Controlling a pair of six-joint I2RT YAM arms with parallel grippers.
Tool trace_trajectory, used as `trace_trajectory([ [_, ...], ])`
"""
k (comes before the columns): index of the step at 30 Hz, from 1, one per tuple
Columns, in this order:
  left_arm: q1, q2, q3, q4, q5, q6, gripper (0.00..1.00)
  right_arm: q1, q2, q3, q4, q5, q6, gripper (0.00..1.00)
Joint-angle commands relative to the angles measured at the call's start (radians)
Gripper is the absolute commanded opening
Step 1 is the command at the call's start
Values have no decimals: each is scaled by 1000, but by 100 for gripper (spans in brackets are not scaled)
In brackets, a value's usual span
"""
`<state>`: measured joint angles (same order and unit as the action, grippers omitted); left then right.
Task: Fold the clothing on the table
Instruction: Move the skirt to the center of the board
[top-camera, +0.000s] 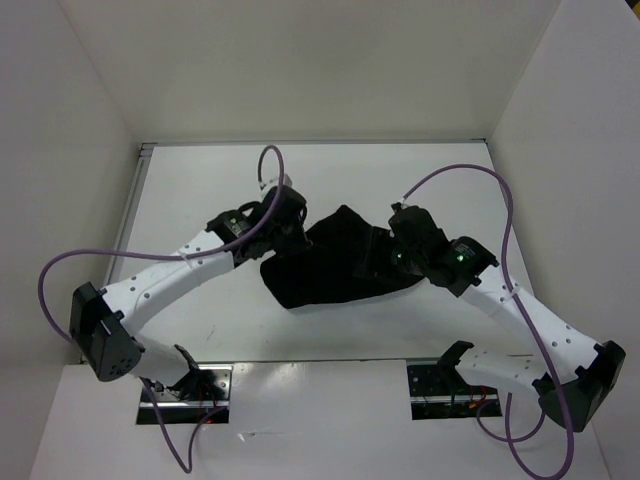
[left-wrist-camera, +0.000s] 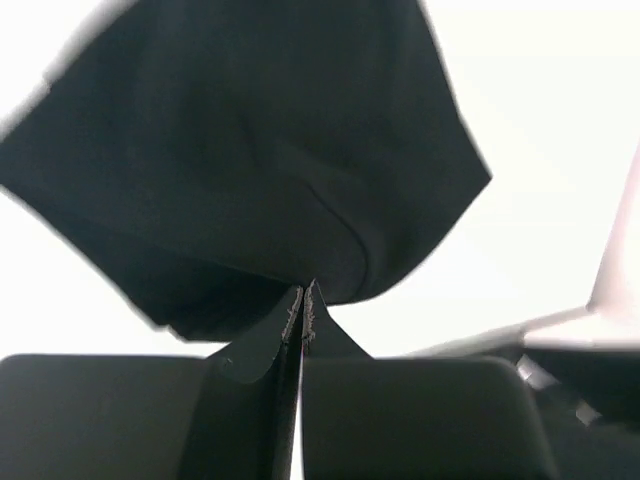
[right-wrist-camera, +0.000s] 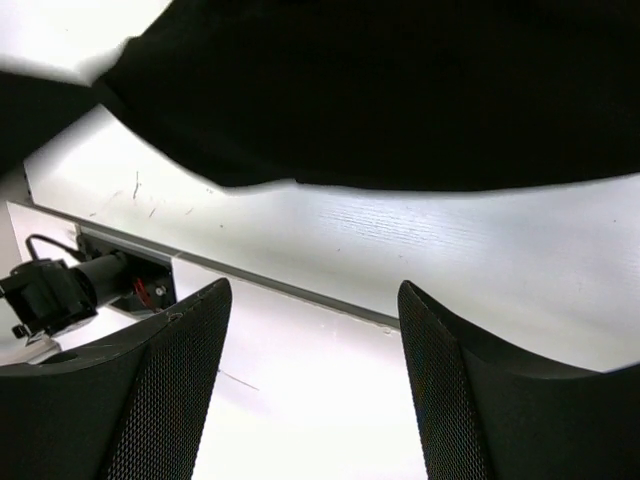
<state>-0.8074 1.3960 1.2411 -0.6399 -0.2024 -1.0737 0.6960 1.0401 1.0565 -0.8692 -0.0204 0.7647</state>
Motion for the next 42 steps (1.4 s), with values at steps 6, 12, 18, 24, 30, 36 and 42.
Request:
trace_trajectory([
  [6, 168, 146, 572, -30, -190, 320, 0, 8, -35, 46, 2, 27, 7, 73],
  [12, 122, 92, 735, 11, -19, 406, 0, 8, -120, 37, 2, 73, 50, 73],
  [18, 2, -64, 144, 176, 320, 215, 0, -1, -152, 37, -33, 94, 50, 73],
  [24, -128, -200, -253, 100, 462, 66, 42, -12, -140, 19, -42, 85, 41, 73],
  [30, -128, -451, -64, -66, 201, 52, 84, -12, -68, 19, -1, 39, 21, 73],
  [36, -119, -473, -113, -124, -120, -66, 80, 91, 178, 112, -31, 88, -18, 69],
  [42, -101, -540, -206, -124, -180, -118, 77, 184, 441, 241, 1, 119, -21, 58],
])
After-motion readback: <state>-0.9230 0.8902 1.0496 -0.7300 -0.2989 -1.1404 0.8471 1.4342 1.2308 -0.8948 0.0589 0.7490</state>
